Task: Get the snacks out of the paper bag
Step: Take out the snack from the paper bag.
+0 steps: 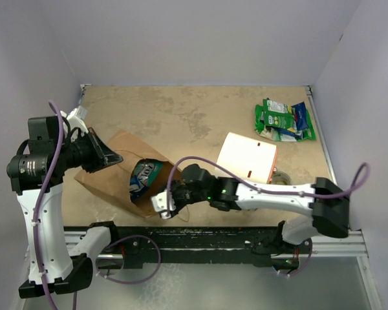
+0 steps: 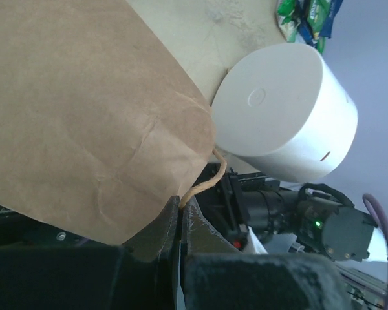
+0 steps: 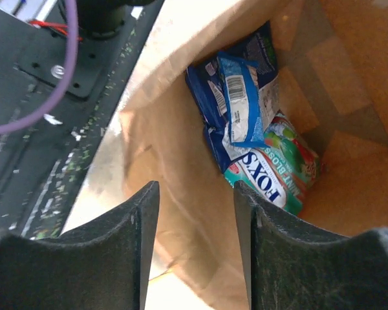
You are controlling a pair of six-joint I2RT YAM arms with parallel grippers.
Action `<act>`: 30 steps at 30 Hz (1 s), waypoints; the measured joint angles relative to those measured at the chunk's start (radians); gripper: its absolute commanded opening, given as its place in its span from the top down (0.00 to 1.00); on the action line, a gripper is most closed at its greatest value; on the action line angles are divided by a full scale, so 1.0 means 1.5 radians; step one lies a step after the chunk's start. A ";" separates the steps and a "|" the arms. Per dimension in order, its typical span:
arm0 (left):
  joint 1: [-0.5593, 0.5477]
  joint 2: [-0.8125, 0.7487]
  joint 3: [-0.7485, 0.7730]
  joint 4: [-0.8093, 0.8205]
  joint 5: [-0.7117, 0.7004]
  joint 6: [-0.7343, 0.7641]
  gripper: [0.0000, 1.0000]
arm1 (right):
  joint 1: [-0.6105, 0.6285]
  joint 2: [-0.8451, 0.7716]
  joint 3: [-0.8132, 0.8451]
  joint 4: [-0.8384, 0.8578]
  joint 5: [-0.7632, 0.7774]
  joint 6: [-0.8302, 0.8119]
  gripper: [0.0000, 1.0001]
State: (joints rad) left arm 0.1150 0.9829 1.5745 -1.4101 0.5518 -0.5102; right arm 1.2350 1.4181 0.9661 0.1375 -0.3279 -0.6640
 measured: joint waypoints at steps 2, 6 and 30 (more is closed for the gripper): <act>0.000 0.000 0.008 -0.025 -0.016 0.015 1.00 | 0.000 0.061 0.016 0.030 0.001 -0.035 0.50; 0.000 -0.004 0.012 -0.066 -0.043 0.036 1.00 | 0.000 0.164 0.041 0.083 0.005 -0.084 0.51; 0.000 0.062 0.073 -0.077 -0.019 0.039 1.00 | 0.023 0.369 0.097 0.289 0.083 -0.068 0.65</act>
State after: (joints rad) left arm 0.1150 1.0763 1.6848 -1.5253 0.5232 -0.4515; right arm 1.2697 1.9713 1.1110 0.5705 -0.2031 -0.7654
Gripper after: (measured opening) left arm 0.010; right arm 0.343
